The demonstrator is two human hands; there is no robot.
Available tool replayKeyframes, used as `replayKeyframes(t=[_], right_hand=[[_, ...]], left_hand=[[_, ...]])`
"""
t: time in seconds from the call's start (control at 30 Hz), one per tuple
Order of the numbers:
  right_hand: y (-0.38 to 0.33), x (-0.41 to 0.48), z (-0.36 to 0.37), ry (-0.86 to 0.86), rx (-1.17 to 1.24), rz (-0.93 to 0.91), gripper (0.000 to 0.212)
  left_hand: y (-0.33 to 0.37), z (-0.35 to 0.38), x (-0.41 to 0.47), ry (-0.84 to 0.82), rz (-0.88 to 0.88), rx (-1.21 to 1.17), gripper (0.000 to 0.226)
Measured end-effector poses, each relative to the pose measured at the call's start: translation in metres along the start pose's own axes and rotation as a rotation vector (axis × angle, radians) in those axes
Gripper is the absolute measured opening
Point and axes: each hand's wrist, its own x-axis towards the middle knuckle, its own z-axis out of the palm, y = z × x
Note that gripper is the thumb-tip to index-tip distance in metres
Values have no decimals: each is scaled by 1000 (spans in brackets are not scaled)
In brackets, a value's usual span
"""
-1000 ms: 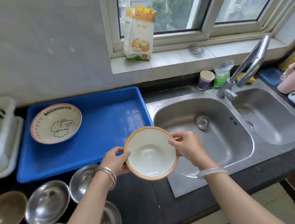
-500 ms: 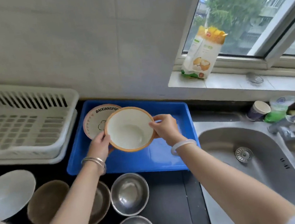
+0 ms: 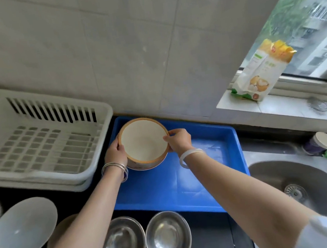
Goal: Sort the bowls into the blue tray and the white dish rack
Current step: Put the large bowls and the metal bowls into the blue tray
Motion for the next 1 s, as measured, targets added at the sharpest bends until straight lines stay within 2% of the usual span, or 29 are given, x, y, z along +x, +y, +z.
replayKeyframes(t=[0.1,0.37,0.53,0.9,1.0], right_hand=[[6,5,9,17,-26,16,28],[13,11,18,37,-67,-24,20],[20,9,20,21,-75,-76,19],[27,1,14,-111,14,-56,25],[28,-9,3,-161,107,-21,35]], left_hand=[[-4,1,6,-3,-4,22,40],[-16,5,17,13,15,64,40],[-18,7,17,82,9,67,37],[-19,15,1,132,11,-92,40],[-20,9,-11,107,-10,-255,40]])
